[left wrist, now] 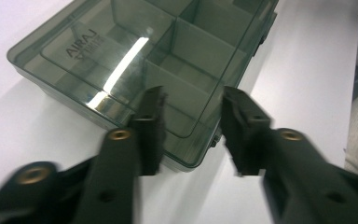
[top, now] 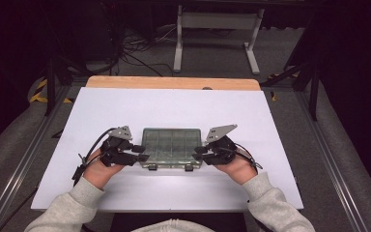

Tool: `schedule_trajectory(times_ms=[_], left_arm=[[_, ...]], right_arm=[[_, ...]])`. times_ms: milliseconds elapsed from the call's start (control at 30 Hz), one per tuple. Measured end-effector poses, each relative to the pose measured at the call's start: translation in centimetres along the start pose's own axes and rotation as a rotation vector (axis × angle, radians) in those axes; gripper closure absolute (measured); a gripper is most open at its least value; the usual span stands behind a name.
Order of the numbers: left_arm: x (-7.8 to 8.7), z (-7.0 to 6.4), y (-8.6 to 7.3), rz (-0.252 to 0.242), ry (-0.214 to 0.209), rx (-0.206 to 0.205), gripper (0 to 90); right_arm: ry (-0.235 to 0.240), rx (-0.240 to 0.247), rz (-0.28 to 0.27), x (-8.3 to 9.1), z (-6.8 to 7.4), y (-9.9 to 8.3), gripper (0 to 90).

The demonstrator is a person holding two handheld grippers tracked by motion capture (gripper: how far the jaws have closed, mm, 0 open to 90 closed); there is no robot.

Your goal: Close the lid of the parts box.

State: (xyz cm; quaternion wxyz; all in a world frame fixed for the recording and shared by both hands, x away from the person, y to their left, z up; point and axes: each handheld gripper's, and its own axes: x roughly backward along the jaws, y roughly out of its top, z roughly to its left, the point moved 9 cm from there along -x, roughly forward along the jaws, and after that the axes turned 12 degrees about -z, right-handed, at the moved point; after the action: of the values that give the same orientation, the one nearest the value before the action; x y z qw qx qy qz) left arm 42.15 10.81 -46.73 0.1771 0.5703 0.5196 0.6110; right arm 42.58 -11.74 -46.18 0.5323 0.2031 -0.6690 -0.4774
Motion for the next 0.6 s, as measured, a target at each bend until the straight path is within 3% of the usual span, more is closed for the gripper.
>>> schedule_trajectory(times_ms=[267,367,433,600], left_arm=[[0.9,-0.2,0.0,-0.052,0.003,0.017,26.9],[1.3,-0.3,-0.4,-0.054,0.015,0.012,21.4],[1.3,-0.4,-0.5,-0.061,0.002,0.018,18.3],[2.2,-0.5,-0.4,-0.113,-0.013,0.032,12.1]], right_arm=[[-0.002,-0.012,-0.068,0.9,-0.1,1.1,42.6],[-0.009,-0.013,-0.100,1.3,-0.2,1.4,34.8],[-0.017,-0.012,-0.127,1.6,-0.3,1.7,28.6],[-0.028,-0.012,-0.175,2.3,-0.3,1.9,18.7]])
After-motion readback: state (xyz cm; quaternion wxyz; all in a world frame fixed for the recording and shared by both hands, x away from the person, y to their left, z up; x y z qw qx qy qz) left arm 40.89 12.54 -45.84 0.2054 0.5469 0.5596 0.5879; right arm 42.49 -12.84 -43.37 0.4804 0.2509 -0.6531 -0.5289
